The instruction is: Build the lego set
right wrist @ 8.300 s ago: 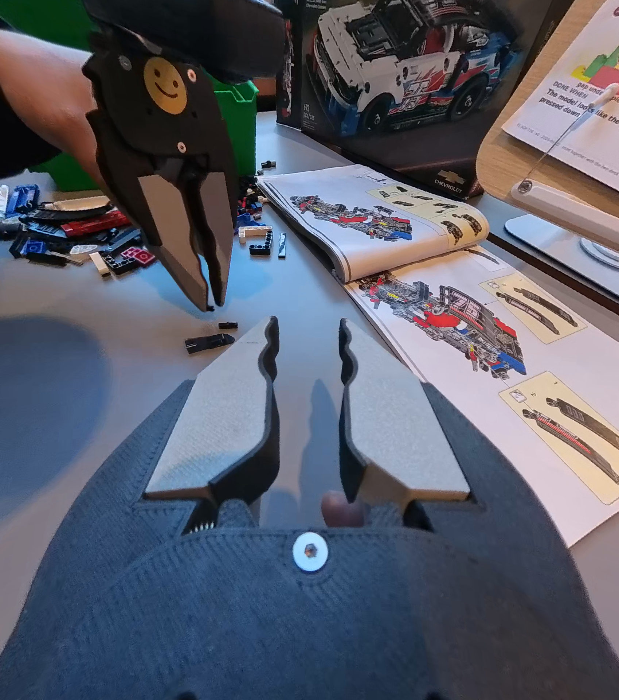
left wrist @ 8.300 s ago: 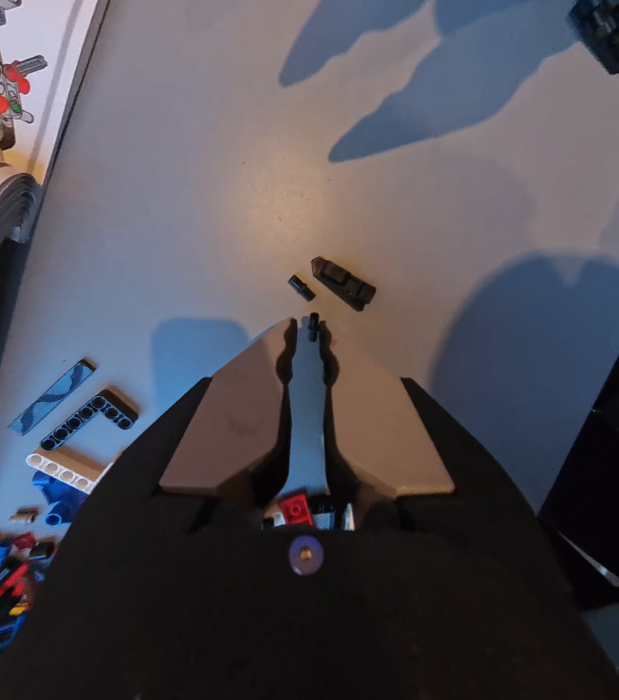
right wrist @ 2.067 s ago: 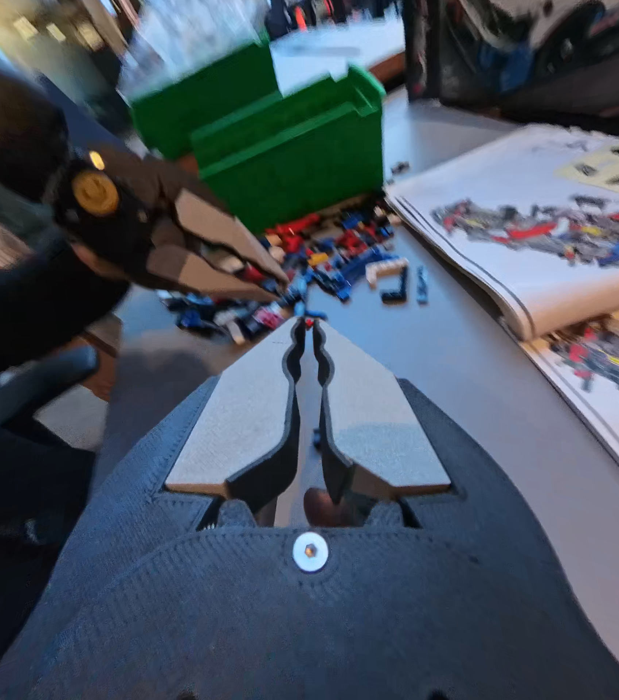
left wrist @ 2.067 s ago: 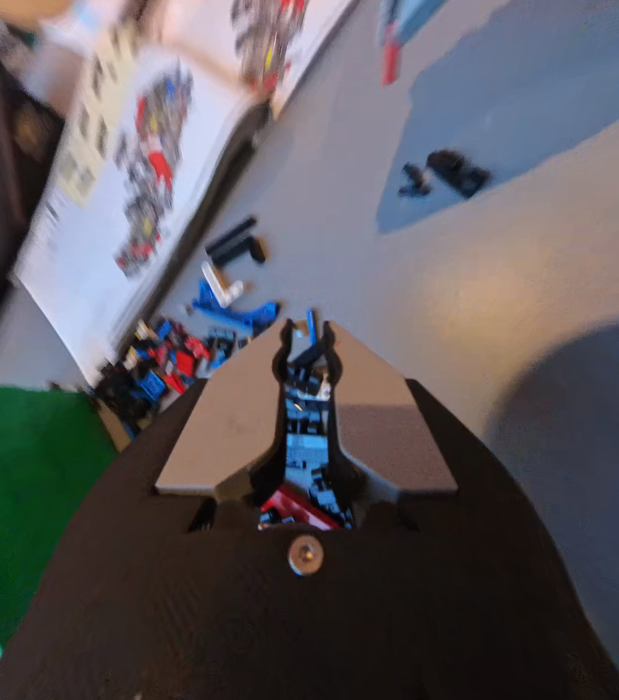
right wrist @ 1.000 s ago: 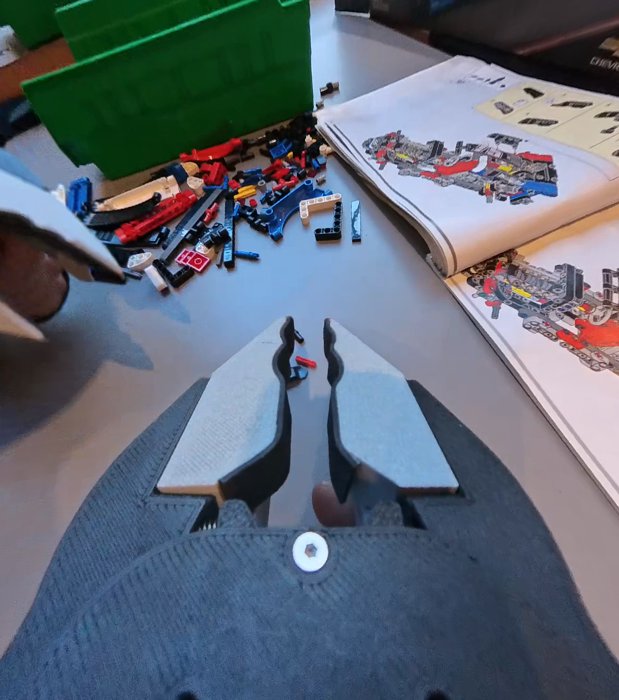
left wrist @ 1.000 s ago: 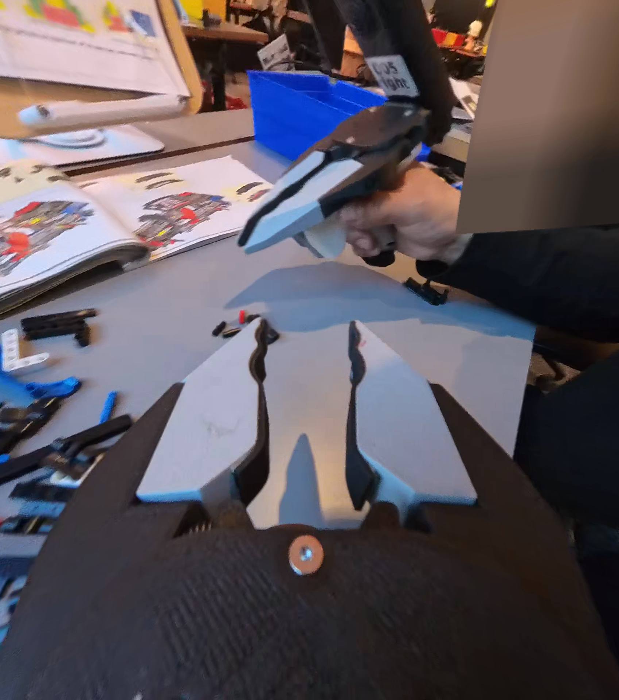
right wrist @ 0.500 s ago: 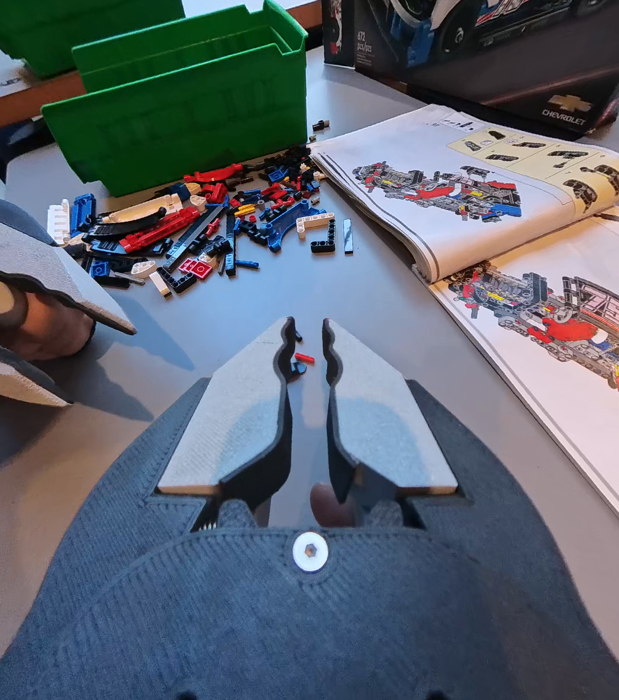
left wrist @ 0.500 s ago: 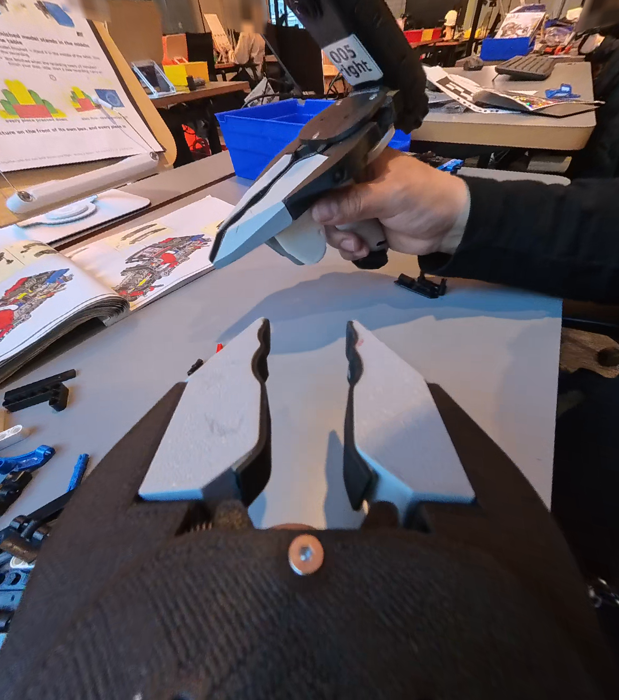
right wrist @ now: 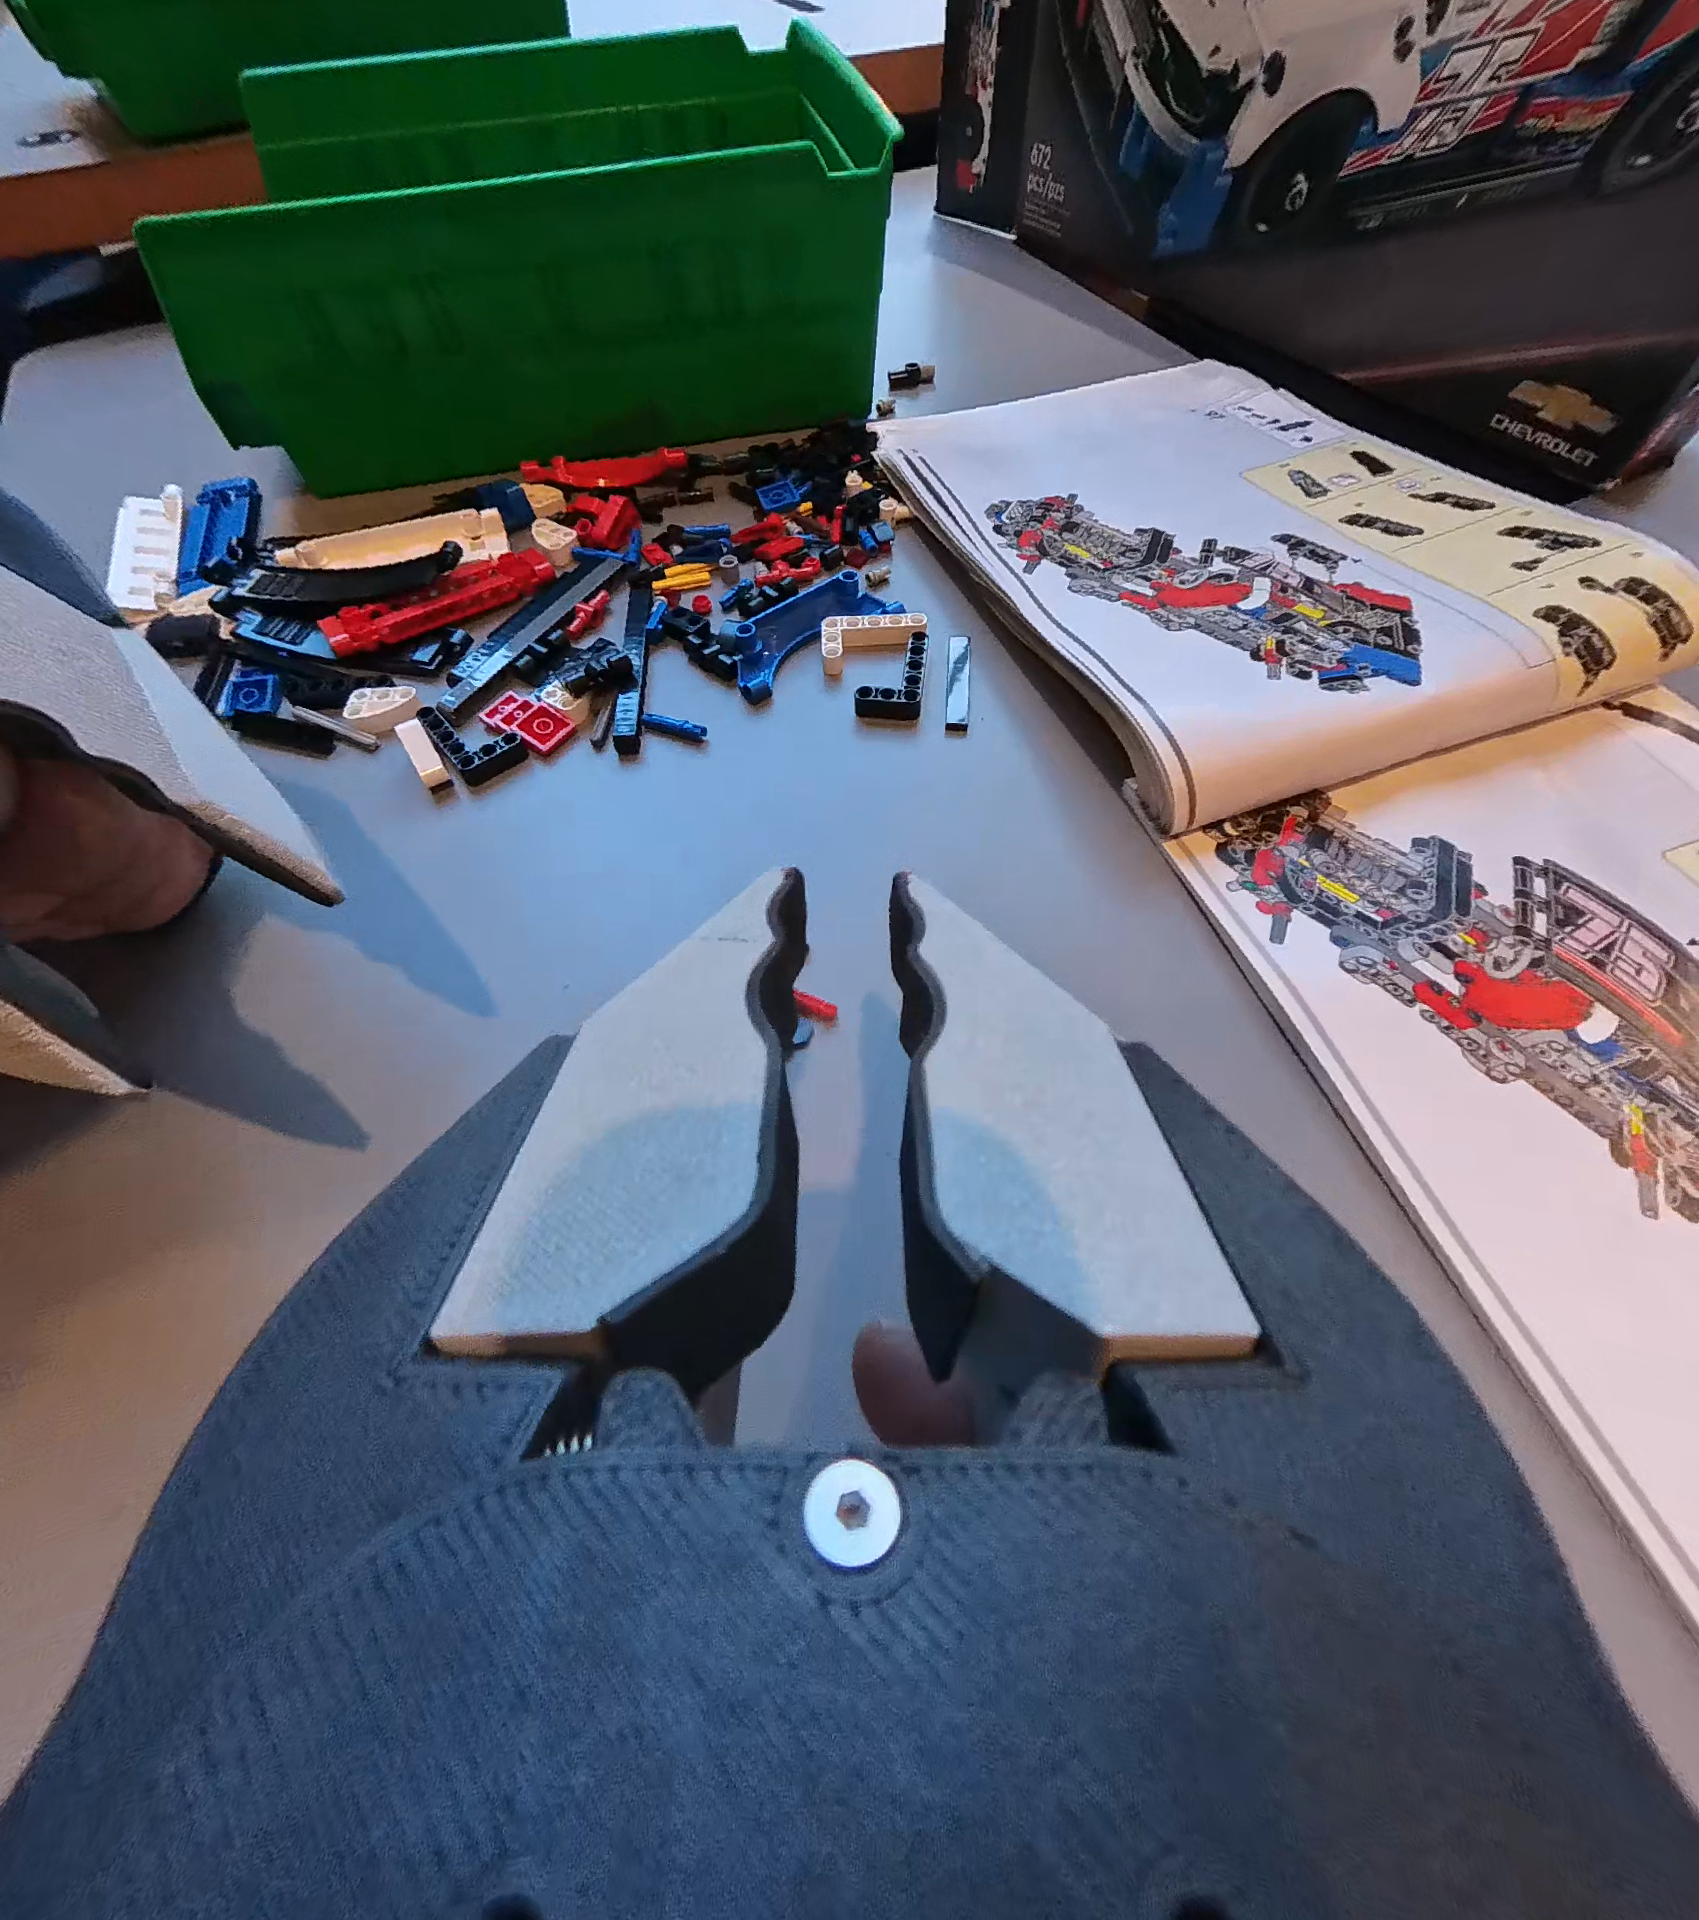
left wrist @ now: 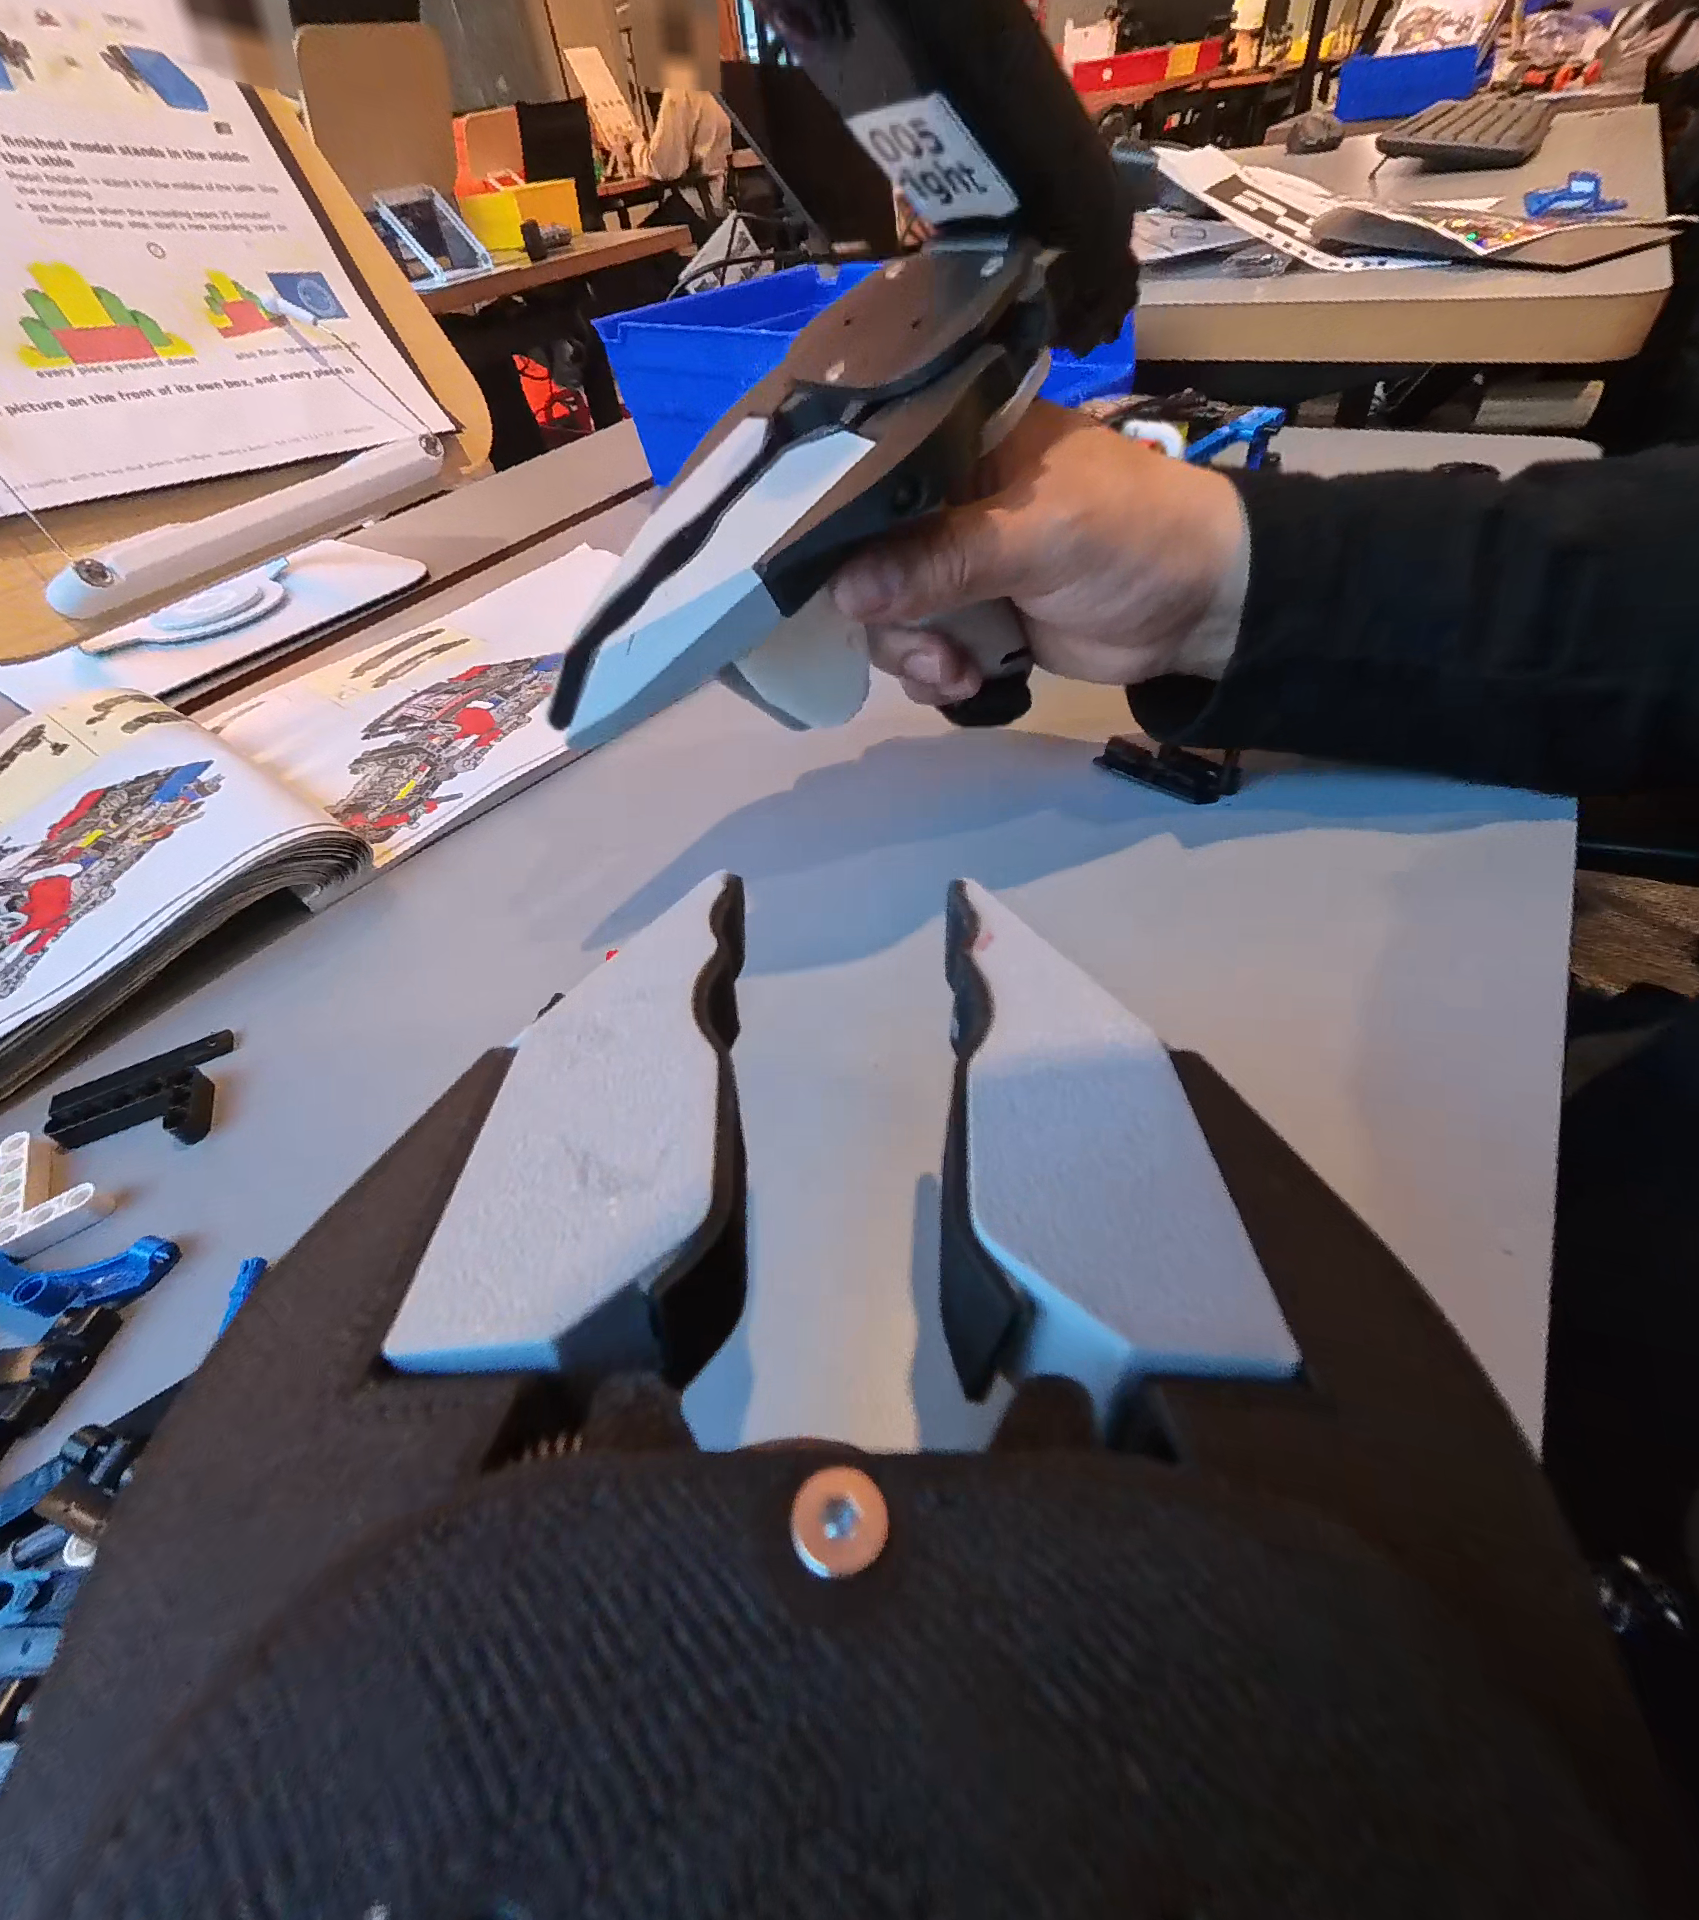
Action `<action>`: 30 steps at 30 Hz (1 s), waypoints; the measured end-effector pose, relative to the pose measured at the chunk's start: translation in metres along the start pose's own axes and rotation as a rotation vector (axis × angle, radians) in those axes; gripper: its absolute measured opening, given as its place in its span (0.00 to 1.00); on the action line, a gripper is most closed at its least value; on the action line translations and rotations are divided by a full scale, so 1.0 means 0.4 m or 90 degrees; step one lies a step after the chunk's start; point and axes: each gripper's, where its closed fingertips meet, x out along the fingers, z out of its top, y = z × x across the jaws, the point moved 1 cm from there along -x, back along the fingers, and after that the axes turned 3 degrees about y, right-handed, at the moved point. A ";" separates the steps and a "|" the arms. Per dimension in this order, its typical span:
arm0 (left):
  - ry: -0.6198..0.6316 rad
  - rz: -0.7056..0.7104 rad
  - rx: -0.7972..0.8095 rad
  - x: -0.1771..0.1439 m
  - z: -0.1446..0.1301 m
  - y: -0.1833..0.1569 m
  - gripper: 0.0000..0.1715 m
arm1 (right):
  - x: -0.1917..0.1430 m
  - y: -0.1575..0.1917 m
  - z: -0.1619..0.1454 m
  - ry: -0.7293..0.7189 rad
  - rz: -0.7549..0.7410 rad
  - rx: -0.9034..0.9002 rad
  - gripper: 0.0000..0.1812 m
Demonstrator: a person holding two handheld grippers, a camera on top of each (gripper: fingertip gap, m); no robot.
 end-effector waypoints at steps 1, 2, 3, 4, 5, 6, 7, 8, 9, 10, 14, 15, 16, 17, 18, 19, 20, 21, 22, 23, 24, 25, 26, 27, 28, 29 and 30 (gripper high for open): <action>-0.001 -0.001 -0.002 0.000 0.000 0.001 0.21 | 0.002 0.001 -0.002 -0.002 0.002 0.001 0.07; -0.003 -0.002 -0.004 -0.001 0.001 0.001 0.21 | 0.003 0.002 -0.005 -0.004 0.003 0.001 0.07; -0.004 -0.004 -0.004 -0.001 0.002 0.000 0.21 | 0.004 0.003 -0.007 -0.004 0.004 0.000 0.08; -0.006 -0.005 -0.005 -0.002 0.002 0.000 0.21 | 0.004 0.003 -0.009 -0.004 0.004 -0.003 0.08; -0.008 -0.008 -0.005 -0.002 0.003 -0.001 0.22 | 0.004 0.003 -0.010 -0.005 0.004 -0.005 0.08; -0.008 -0.012 -0.005 -0.001 0.003 -0.002 0.22 | 0.004 0.003 -0.009 -0.007 0.005 -0.007 0.08; -0.008 -0.014 -0.006 -0.001 0.004 -0.002 0.22 | 0.004 0.002 -0.009 -0.009 0.007 -0.007 0.08; -0.010 -0.016 -0.007 0.000 0.005 -0.003 0.22 | 0.005 0.002 -0.009 -0.011 0.009 -0.006 0.08; -0.012 -0.018 -0.007 0.001 0.006 -0.003 0.22 | 0.006 0.001 -0.009 -0.012 0.011 -0.004 0.09; -0.012 -0.020 -0.008 0.002 0.006 -0.002 0.22 | 0.006 0.000 -0.010 -0.013 0.013 -0.001 0.09; -0.018 -0.026 -0.009 0.006 0.010 -0.002 0.22 | 0.010 0.005 -0.016 -0.017 0.029 0.004 0.10; -0.021 -0.027 -0.007 0.006 0.012 -0.003 0.22 | 0.010 0.007 -0.016 -0.019 0.032 0.000 0.10; -0.022 -0.030 -0.004 0.006 0.012 -0.005 0.22 | 0.008 0.010 -0.012 -0.026 0.033 -0.007 0.11; -0.022 -0.033 -0.001 0.006 0.013 -0.008 0.22 | 0.002 0.014 -0.003 -0.041 0.033 -0.017 0.12; -0.023 -0.035 0.002 0.006 0.013 -0.010 0.22 | -0.006 0.016 0.012 -0.063 0.030 -0.028 0.12; -0.024 -0.038 0.003 0.007 0.014 -0.012 0.23 | -0.016 0.018 0.029 -0.087 0.028 -0.036 0.12; -0.025 -0.041 0.003 0.007 0.014 -0.014 0.23 | -0.024 0.020 0.043 -0.108 0.028 -0.039 0.13; -0.027 -0.043 0.003 0.007 0.016 -0.014 0.23 | -0.026 0.019 0.048 -0.116 0.031 -0.035 0.13; -0.028 -0.045 0.001 0.008 0.016 -0.014 0.23 | -0.020 0.017 0.040 -0.103 0.040 -0.022 0.13; -0.028 -0.046 0.000 0.008 0.017 -0.014 0.23 | -0.009 0.016 0.023 -0.077 0.049 -0.006 0.14; -0.030 -0.048 0.000 0.008 0.017 -0.014 0.23 | 0.002 0.013 0.005 -0.053 0.054 0.005 0.14; -0.031 -0.048 0.001 0.008 0.018 -0.014 0.23 | 0.010 0.011 -0.008 -0.038 0.052 0.010 0.14; -0.032 -0.048 0.002 0.007 0.018 -0.015 0.23 | 0.015 0.010 -0.015 -0.032 0.047 0.009 0.14; -0.033 -0.047 0.004 0.007 0.019 -0.015 0.23 | 0.017 0.011 -0.017 -0.030 0.042 0.004 0.13; -0.033 -0.046 0.007 0.007 0.019 -0.016 0.23 | 0.018 0.011 -0.017 -0.029 0.038 -0.001 0.13; -0.033 -0.045 0.009 0.007 0.019 -0.017 0.23 | 0.019 0.012 -0.017 -0.029 0.035 -0.005 0.12; -0.033 -0.045 0.012 0.007 0.019 -0.018 0.23 | 0.020 0.013 -0.017 -0.028 0.034 -0.006 0.12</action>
